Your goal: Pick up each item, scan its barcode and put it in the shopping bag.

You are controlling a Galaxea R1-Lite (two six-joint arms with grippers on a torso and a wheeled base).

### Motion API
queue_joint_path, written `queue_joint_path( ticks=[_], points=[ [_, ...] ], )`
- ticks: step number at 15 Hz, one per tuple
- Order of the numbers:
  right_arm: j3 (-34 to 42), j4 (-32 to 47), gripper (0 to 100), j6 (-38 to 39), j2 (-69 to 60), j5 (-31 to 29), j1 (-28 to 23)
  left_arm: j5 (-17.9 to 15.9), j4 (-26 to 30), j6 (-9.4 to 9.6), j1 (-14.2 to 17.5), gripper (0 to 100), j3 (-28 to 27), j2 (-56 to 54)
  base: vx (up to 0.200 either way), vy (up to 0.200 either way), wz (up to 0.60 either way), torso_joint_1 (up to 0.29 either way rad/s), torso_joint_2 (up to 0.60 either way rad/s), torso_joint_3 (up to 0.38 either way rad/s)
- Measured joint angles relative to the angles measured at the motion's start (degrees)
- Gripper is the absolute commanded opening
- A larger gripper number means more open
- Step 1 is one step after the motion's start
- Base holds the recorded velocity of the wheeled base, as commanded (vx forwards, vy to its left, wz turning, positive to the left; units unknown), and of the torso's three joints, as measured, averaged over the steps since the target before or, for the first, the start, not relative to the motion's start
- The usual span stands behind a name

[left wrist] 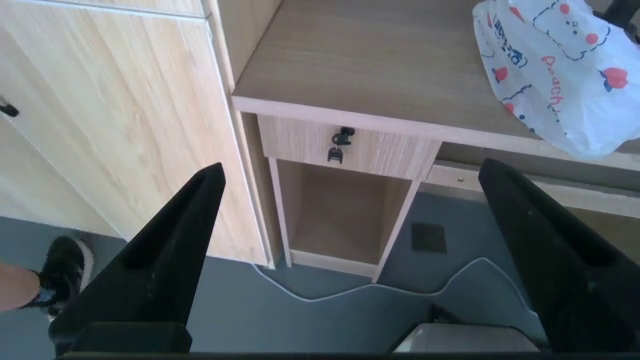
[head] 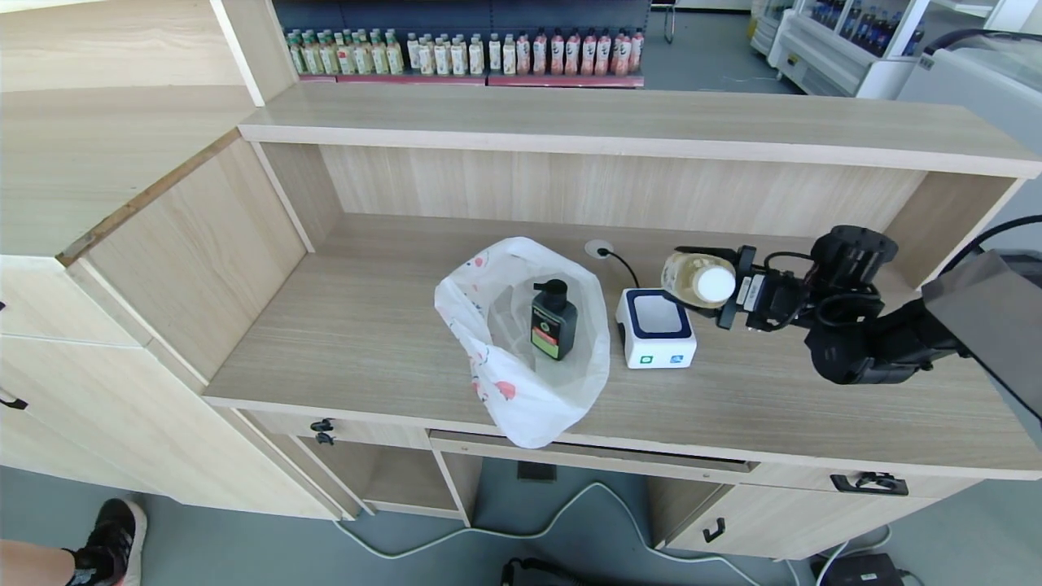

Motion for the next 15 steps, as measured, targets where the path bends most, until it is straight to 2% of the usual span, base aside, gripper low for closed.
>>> queue_joint_path(
  ticks=[1, 3, 6, 9, 11, 15],
  points=[
    [0.0, -3.2, 0, 5.8, -1.2, -0.1, -0.3, 0.0, 0.0, 0.00, 0.0, 100, 0.0, 0.0, 0.000, 0.000, 0.00, 0.000, 0.00, 0.000],
    [1.3, -7.1, 0, 12.7, -4.6, -1.2, -1.2, 0.0, 0.0, 0.00, 0.0, 100, 0.0, 0.0, 0.000, 0.000, 0.00, 0.000, 0.00, 0.000],
    [8.0, -7.9, 0, 18.6, -11.9, -4.6, -3.2, 0.0, 0.0, -0.01, 0.0, 100, 0.0, 0.0, 0.000, 0.000, 0.00, 0.000, 0.00, 0.000],
    [16.3, -6.1, 0, 22.9, -19.9, -6.3, -8.0, 0.0, 0.0, -0.01, 0.0, 100, 0.0, 0.0, 0.000, 0.000, 0.00, 0.000, 0.00, 0.000],
    [20.7, 1.3, 0, 26.1, -25.5, -7.1, -12.1, 0.0, 0.0, 0.00, 0.0, 100, 0.0, 0.0, 0.000, 0.000, 0.00, 0.000, 0.00, 0.000],
    [23.3, 21.8, 0, 30.5, -35.2, -11.0, -19.7, 0.0, 0.0, 0.00, 0.0, 100, 0.0, 0.0, 0.000, 0.000, 0.00, 0.000, 0.00, 0.000]
  ],
)
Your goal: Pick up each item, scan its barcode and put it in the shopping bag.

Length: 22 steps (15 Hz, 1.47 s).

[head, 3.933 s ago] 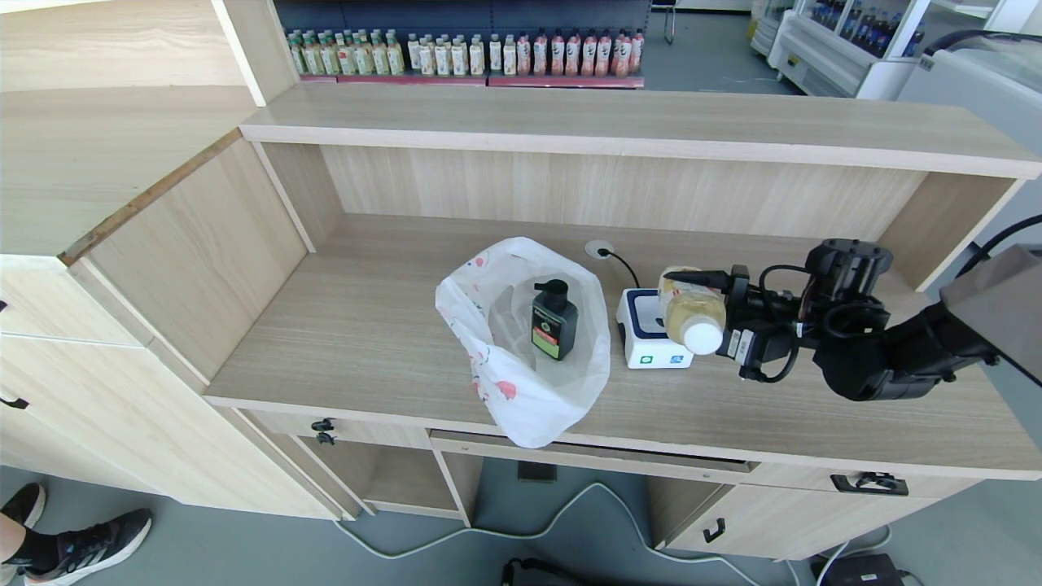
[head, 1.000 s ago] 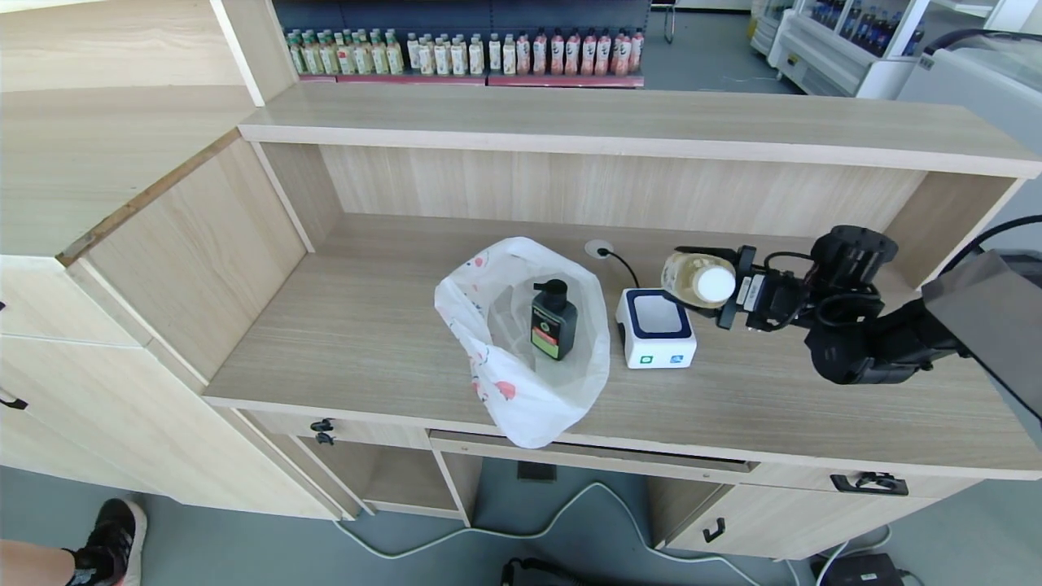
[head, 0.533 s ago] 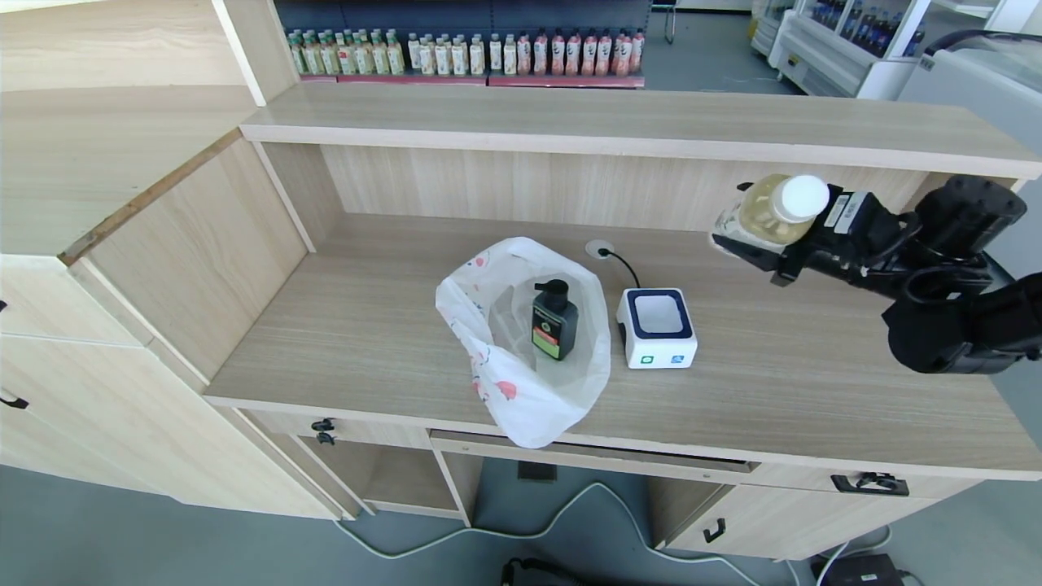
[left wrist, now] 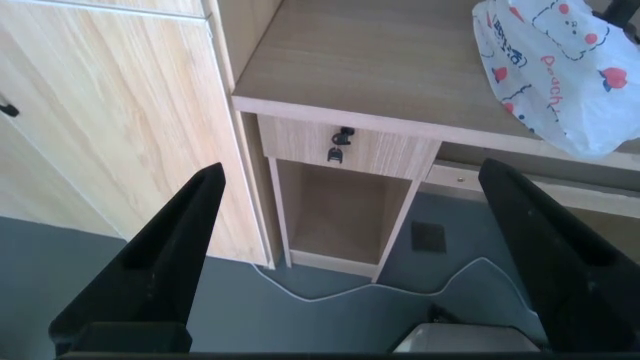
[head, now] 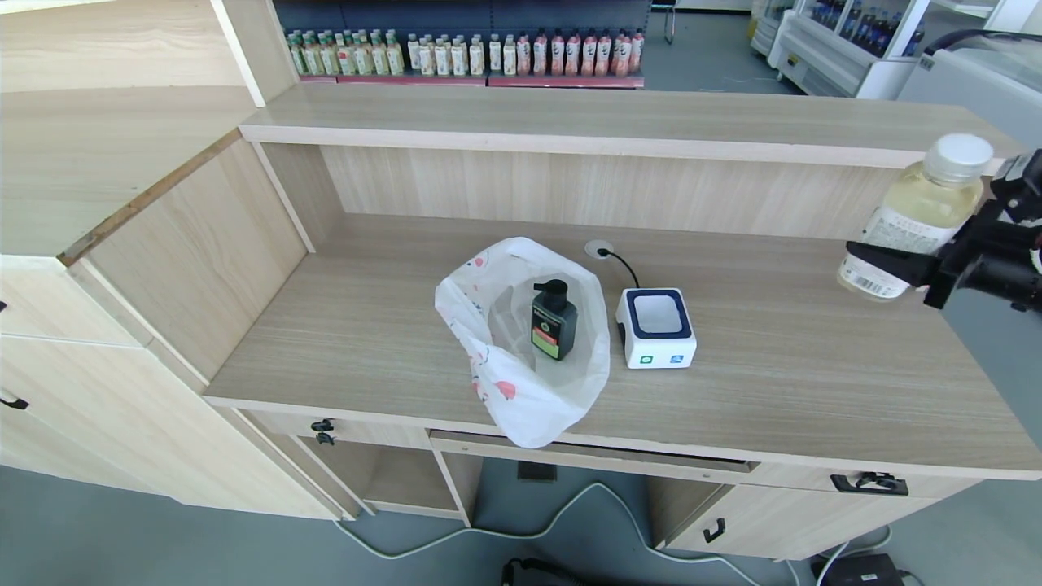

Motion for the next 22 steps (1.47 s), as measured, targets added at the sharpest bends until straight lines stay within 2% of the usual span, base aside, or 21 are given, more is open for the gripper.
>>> queue_joint_path(
  ticks=[1, 3, 7, 10, 13, 16, 18, 20, 22],
  points=[
    [0.3, 4.3, 0, 2.0, -2.1, -3.0, -1.7, 0.0, 0.0, -0.01, 0.0, 100, 0.0, 0.0, 0.000, 0.000, 0.00, 0.000, 0.00, 0.000],
    [0.9, 7.9, 0, 4.4, -5.4, -9.7, -4.7, 0.0, 0.0, 0.00, 0.0, 100, 0.0, 0.0, 0.000, 0.000, 0.00, 0.000, 0.00, 0.000],
    [2.9, 9.6, 0, 7.7, -8.5, -26.6, -6.4, 0.0, 0.0, 0.00, 0.0, 100, 0.0, 0.0, 0.000, 0.000, 0.00, 0.000, 0.00, 0.000],
    [3.9, 8.7, 0, 7.8, -9.9, -34.2, -6.2, 0.0, 0.0, -0.01, 0.0, 100, 0.0, 0.0, 0.000, 0.000, 0.00, 0.000, 0.00, 0.000],
    [5.3, 7.0, 0, 7.7, -11.1, -38.1, -4.9, 0.0, 0.0, 0.00, 0.0, 100, 0.0, 0.0, 0.000, 0.000, 0.00, 0.000, 0.00, 0.000],
    [6.9, 4.6, 0, 8.1, -11.2, -39.0, -1.2, 0.0, 0.0, -0.01, 0.0, 100, 0.0, 0.0, 0.000, 0.000, 0.00, 0.000, 0.00, 0.000],
    [8.1, 1.3, 0, 16.3, -11.4, -38.7, 1.9, 0.0, 0.0, -0.01, 0.0, 100, 0.0, 0.0, 0.000, 0.000, 0.00, 0.000, 0.00, 0.000],
    [9.6, -5.5, 0, 25.4, -11.3, -38.4, 5.8, 0.0, 0.0, -0.01, 0.0, 100, 0.0, 0.0, 0.000, 0.000, 0.00, 0.000, 0.00, 0.000],
    [11.1, -8.9, 0, 29.7, -11.1, -38.5, 8.7, 0.0, 0.0, 0.00, 0.0, 100, 0.0, 0.0, 0.000, 0.000, 0.00, 0.000, 0.00, 0.000]
  ],
)
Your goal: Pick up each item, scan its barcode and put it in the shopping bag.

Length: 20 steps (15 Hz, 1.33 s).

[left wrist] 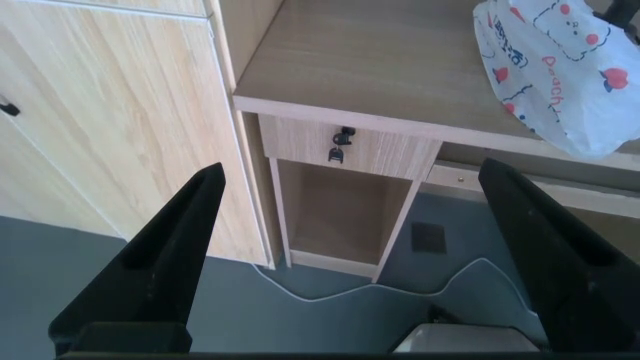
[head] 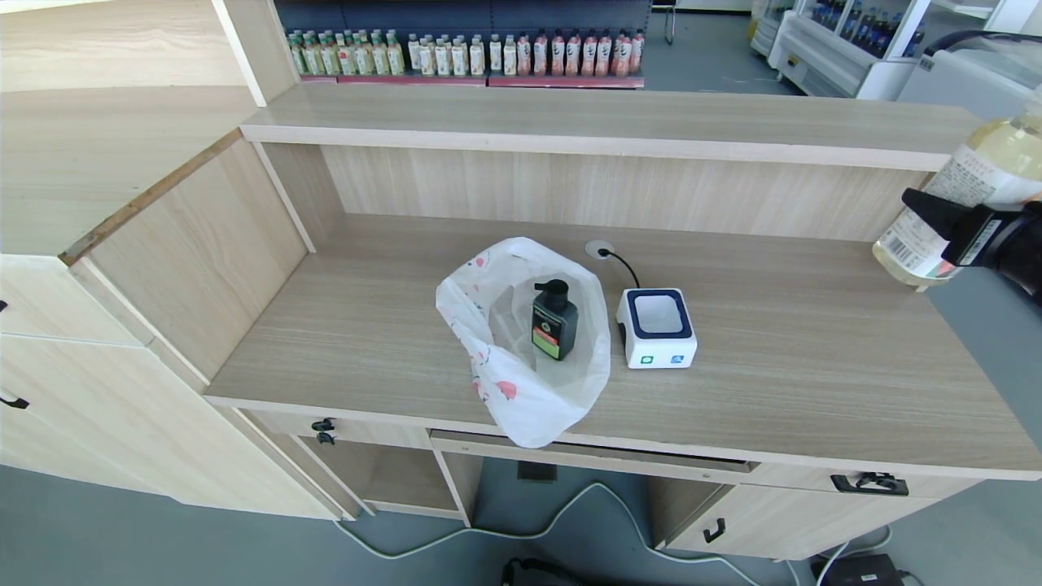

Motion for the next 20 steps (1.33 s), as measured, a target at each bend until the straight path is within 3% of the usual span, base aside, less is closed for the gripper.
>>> queue_joint_path(
  ticks=[4, 13, 20],
  points=[
    [0.3, 0.0, 0, 1.0, 0.7, 0.0, 3.1, 0.0, 0.0, 0.00, 0.0, 100, 0.0, 0.0, 0.000, 0.000, 0.00, 0.000, 0.00, 0.000],
    [0.5, 0.7, 0, 2.0, 1.6, -0.3, 5.0, -0.2, 0.1, 0.07, 0.0, 100, 0.0, 0.0, 0.000, 0.000, 0.00, 0.000, 0.00, 0.000],
    [-1.2, 2.8, 0, 2.5, 1.7, -0.1, 6.7, -0.1, 0.0, 0.02, 0.0, 100, 0.0, 0.0, 0.000, 0.171, 0.00, 0.001, 0.00, 0.000]
  ],
)
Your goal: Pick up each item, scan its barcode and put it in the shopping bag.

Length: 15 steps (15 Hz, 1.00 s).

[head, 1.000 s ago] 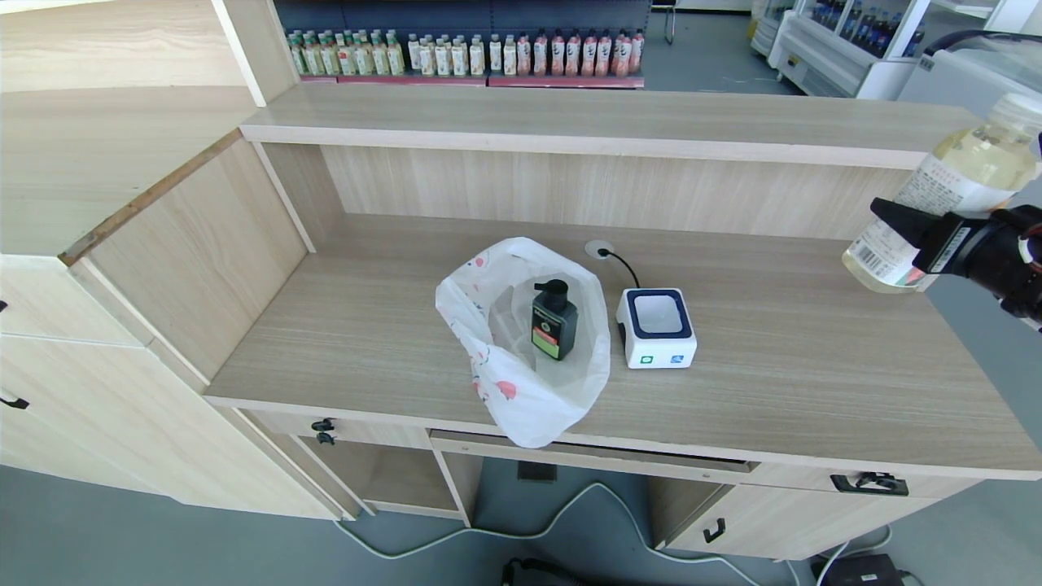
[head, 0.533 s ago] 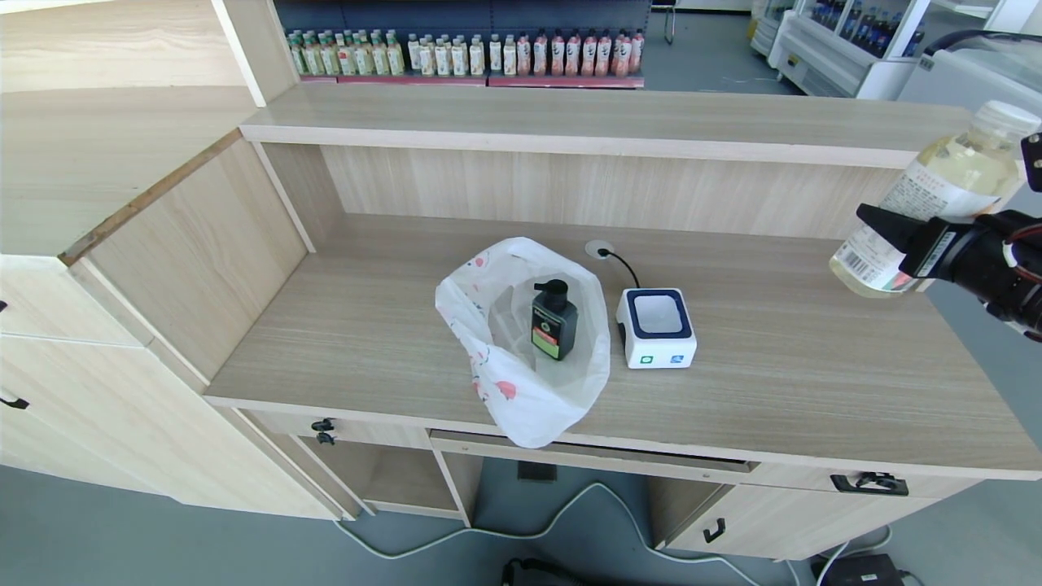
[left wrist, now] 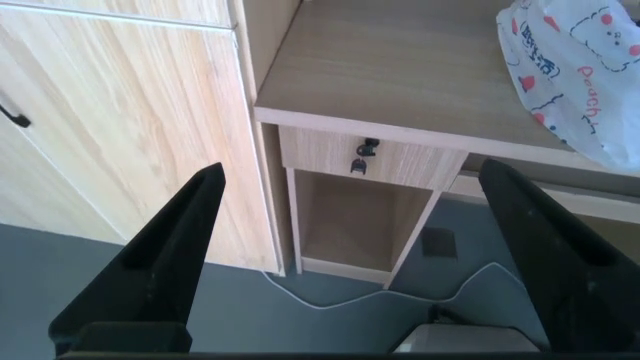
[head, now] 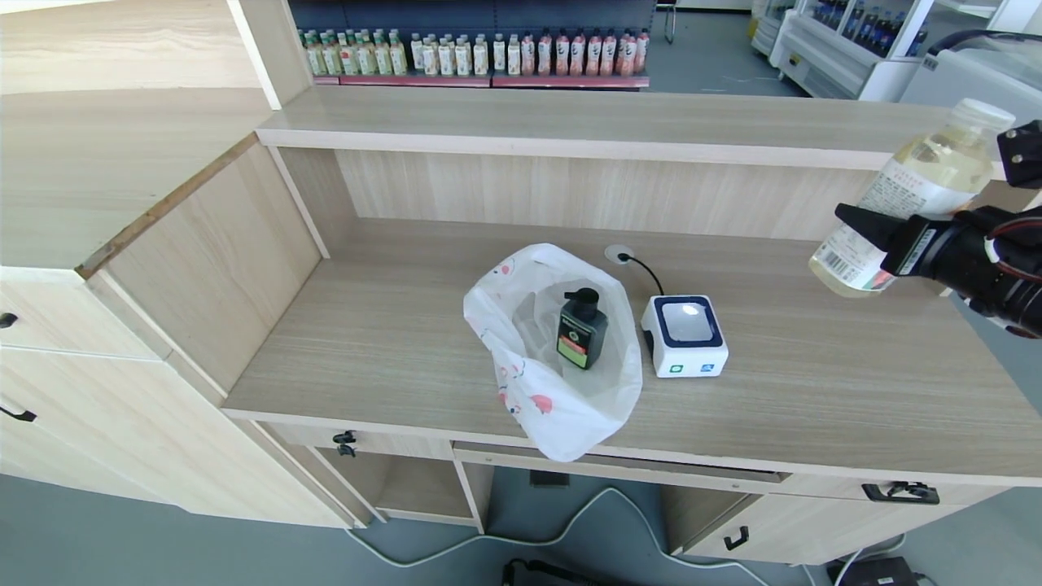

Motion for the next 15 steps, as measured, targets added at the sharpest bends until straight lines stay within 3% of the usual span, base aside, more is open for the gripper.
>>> queue_joint_path(
  ticks=[5, 10, 13, 15],
  points=[
    [-5.3, 11.0, 0, 4.2, -1.2, -0.4, 7.6, 0.1, 0.0, 0.00, 0.0, 100, 0.0, 0.0, 0.000, 0.000, 0.00, 0.000, 0.00, 0.000],
    [-3.8, 16.5, 0, 6.0, -3.8, -3.0, 16.7, 0.1, 0.0, -0.02, 0.0, 100, 0.0, 0.0, 0.000, 0.000, 0.00, 0.000, 0.00, 0.000],
    [0.1, 14.9, 0, -1.0, -5.2, -7.6, 17.2, 0.1, 0.0, -0.02, 0.0, 100, 0.0, 0.0, 0.000, 0.000, 0.00, 0.000, 0.00, 0.000],
    [1.6, 14.1, 0, -12.0, -5.7, -13.5, 16.5, 0.1, 0.0, -0.02, 0.0, 100, 0.0, 0.0, 0.000, 0.000, 0.00, 0.000, 0.00, 0.000]
  ],
)
